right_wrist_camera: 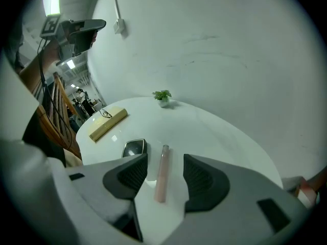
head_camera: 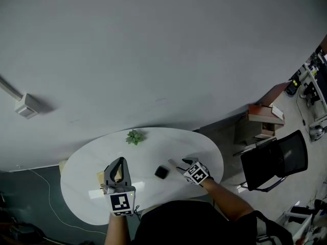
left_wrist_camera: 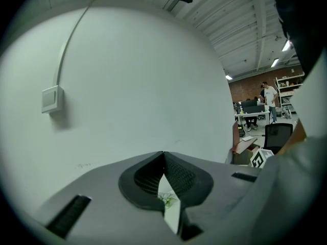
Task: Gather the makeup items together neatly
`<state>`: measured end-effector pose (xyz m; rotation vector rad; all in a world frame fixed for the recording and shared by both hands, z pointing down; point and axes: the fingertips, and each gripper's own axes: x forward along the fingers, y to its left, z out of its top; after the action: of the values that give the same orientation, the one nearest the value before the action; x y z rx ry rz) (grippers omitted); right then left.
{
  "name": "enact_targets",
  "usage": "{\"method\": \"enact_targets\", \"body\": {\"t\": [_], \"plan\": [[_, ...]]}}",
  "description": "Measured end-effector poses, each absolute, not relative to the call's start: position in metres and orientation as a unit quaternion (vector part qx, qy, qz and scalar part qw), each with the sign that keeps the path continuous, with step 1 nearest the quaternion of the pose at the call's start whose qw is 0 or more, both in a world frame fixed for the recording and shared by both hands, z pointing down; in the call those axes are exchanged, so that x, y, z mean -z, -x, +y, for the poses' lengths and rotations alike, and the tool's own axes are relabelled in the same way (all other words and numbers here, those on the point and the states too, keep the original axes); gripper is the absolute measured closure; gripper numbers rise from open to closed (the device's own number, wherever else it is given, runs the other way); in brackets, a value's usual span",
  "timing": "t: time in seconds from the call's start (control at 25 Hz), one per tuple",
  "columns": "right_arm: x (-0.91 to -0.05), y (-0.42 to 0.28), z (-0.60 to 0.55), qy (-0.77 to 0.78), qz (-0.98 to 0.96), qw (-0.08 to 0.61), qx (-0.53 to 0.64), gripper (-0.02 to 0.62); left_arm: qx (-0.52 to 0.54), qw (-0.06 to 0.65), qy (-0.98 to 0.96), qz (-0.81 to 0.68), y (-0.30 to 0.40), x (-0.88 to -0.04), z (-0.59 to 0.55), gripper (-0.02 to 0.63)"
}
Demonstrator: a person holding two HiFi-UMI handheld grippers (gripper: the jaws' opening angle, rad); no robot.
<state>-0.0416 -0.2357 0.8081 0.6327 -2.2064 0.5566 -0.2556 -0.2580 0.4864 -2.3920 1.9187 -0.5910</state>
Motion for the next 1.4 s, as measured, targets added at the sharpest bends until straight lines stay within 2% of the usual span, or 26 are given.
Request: {"method": "enact_targets", "body": {"t": [0.44, 0.64, 0.84, 1.0, 1.4], "plan": [[-0.856, 0.053, -0.223, -0.246, -0.830, 0.421, -0.272, 0.427, 0.206, -0.006, 0.767, 0.607, 0.268, -0.505, -0.262, 0.584], [-0.868, 0.049, -0.222, -0.268, -0.809, 0.431, -0.296, 0.493, 0.212, -0.010, 0.771, 0.601, 0.268, -0.513, -0.267, 0.584], [-0.873, 0.045, -0.222, -0.286, -0.793, 0.412, -0.345, 0.511, 0.215, -0.012, 0.778, 0.590, 0.259, -0.519, -0.271, 0.584], [-0.870, 0.041, -0.231, -0.319, -0.778, 0.368, -0.398, 0.512, 0.217, -0.016, 0.782, 0.584, 0.252, -0.522, -0.273, 0.584], [-0.851, 0.005, -0.284, -0.399, -0.763, 0.298, -0.413, 0.512, 0.223, -0.015, 0.784, 0.579, 0.241, -0.523, -0.276, 0.584]]}}
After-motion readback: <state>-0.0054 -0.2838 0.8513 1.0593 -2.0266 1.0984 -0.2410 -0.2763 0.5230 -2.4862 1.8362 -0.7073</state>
